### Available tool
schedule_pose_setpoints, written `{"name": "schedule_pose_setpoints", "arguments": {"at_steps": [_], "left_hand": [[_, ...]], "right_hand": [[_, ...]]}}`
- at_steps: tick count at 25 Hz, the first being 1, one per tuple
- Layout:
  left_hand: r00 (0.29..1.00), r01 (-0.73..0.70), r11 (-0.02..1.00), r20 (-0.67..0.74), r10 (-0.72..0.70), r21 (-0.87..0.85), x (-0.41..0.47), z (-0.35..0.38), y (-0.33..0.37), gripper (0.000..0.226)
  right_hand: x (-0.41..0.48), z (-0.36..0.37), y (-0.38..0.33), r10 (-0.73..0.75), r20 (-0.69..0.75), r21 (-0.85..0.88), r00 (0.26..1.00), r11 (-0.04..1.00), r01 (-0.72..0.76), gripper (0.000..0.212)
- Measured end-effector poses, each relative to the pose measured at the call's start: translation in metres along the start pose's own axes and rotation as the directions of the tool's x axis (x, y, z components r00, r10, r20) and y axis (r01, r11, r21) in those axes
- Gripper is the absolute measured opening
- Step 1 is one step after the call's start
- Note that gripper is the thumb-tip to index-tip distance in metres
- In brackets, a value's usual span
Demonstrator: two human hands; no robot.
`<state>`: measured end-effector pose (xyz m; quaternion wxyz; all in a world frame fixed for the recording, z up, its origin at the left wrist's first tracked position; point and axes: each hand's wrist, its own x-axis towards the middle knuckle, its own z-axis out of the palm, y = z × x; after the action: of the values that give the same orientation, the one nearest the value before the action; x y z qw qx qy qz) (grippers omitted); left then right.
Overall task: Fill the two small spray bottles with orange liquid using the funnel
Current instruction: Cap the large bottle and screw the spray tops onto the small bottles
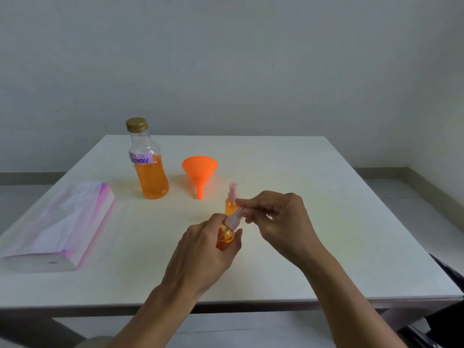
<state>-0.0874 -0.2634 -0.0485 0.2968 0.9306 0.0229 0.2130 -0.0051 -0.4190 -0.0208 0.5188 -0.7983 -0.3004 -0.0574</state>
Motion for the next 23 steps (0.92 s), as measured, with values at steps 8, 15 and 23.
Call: {"name": "schedule_pose_setpoints", "arguments": {"at_steps": [8,15,23], "left_hand": [[0.963,0.159,0.972,-0.191,-0.191,-0.173,0.022,-0.054,-0.079,0.027],[0.871,0.198,0.976,-0.440,-0.220,-0.096,0.033,-0.057,-0.110,0.042],[0.880,0.238,0.953,-0.374,-0.292,-0.185,0.041,-0.049,-0.146,0.054]], "right_hand": [[0.020,0.011,-0.002,0.146,-0.228,0.097,0.963,0.987,-0.127,0.027],[0.028,0.031,0.005,0.214,-0.156,-0.097,0.964,0.968,-0.231,0.042],[0.035,0.046,0.003,0.246,-0.115,-0.129,0.962,0.957,-0.260,0.028]]}}
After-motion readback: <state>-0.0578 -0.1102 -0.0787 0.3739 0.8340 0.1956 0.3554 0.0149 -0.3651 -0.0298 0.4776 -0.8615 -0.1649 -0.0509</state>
